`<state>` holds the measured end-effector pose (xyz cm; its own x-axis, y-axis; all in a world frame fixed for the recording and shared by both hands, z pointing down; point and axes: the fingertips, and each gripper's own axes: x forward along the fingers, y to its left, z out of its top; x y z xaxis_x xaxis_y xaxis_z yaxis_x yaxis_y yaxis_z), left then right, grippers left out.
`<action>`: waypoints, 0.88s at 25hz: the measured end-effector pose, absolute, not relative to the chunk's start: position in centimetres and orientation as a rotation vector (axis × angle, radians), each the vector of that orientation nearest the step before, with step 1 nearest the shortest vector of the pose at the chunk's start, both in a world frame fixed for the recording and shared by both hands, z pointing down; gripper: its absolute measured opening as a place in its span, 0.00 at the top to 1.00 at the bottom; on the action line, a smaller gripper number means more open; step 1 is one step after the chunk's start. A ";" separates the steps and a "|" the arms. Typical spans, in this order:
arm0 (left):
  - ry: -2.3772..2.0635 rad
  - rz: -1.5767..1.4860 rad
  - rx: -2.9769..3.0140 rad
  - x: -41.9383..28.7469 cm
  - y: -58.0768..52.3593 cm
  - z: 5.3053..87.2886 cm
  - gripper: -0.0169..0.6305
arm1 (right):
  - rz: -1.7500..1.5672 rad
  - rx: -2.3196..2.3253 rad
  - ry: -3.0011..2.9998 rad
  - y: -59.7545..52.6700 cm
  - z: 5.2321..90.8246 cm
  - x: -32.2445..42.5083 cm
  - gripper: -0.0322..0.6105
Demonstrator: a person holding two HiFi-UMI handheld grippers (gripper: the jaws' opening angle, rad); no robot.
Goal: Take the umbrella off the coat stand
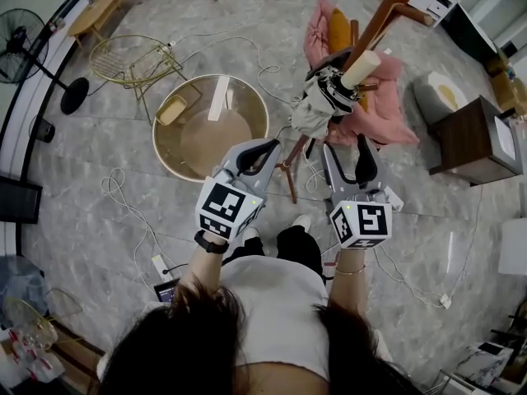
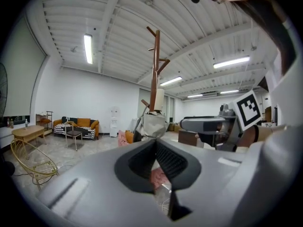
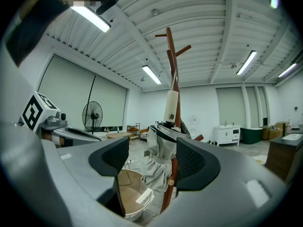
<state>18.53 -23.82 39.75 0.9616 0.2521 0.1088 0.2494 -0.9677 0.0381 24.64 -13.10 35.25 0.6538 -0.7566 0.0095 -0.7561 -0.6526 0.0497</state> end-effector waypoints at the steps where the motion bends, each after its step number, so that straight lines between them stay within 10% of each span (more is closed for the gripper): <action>1: 0.401 0.182 3.084 18.6 -23.7 39.9 0.88 | 0.002 2.811 -1.287 -13.4 35.5 24.9 0.49; 22: 0.382 0.274 3.044 16.8 -24.8 43.3 0.88 | 0.152 2.978 -1.068 -17.2 40.0 32.1 0.31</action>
<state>16.80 -24.79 43.34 0.9534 0.2505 0.1681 0.2395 -0.9673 0.0829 32.07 -17.17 40.04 0.7682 -0.6350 0.0815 -0.6325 -0.7724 -0.0568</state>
